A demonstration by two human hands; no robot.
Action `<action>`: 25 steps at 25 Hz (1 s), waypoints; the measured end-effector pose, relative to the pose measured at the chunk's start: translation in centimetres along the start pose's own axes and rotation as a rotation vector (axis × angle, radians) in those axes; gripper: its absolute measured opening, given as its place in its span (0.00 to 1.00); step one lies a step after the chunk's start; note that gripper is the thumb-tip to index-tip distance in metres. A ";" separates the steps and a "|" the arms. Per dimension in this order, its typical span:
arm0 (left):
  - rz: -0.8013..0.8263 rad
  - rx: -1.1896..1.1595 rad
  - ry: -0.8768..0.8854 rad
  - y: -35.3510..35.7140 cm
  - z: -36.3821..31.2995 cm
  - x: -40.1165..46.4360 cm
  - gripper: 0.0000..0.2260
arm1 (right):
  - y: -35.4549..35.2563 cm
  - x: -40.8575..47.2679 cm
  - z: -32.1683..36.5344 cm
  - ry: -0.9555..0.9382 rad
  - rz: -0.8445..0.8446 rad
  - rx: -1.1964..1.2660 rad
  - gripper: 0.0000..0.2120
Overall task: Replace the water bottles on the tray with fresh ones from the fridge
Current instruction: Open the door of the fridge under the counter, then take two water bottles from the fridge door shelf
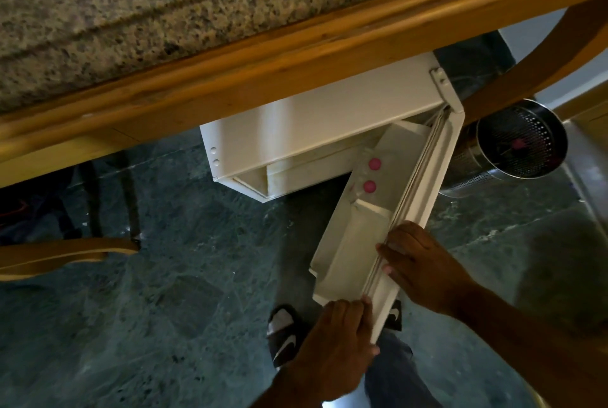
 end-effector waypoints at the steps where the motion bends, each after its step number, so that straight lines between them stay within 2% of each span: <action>1: 0.001 -0.007 0.091 0.2 -0.6 0.1 0.32 | -0.1 -0.7 -0.4 0.033 -0.015 0.021 0.17; 5: 0.004 -0.057 0.302 -0.3 0.6 1.9 0.20 | -0.7 -3.3 -1.6 0.170 -0.097 0.035 0.13; 9: 0.117 0.093 0.494 -0.9 3.3 6.5 0.14 | -1.1 -5.3 -3.1 0.396 -0.135 -0.011 0.12; 10: 0.140 0.142 0.526 -1.3 4.1 8.2 0.14 | -1.3 -5.6 -3.4 0.469 -0.162 -0.008 0.10; 12: 0.092 0.251 0.482 -2.6 6.1 12.4 0.13 | -1.6 -5.9 -3.9 0.598 -0.220 -0.035 0.04; 16: 0.051 0.306 0.386 -3.1 7.6 20.0 0.11 | -0.9 -6.8 -4.4 0.792 -0.276 -0.070 0.17; 19: 0.126 0.198 0.293 -1.2 7.9 24.3 0.17 | 0.0 -7.4 -4.7 0.939 -0.256 -0.045 0.23; 22: 0.171 0.128 0.349 0.7 6.8 27.2 0.22 | 1.0 -7.3 -5.2 1.084 -0.211 -0.020 0.28; 25: 0.265 0.145 0.448 3.1 5.7 28.0 0.23 | 0.2 -6.8 -5.4 1.111 -0.316 0.008 0.27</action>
Point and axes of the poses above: each hand's wrist, its own x-axis towards the middle knuckle, its own y-axis out of the palm, z = x × y, the point moved 7 cm from there along x, towards the middle knuckle, and after that the axes turned 4 degrees about y, right-handed, at the moved point
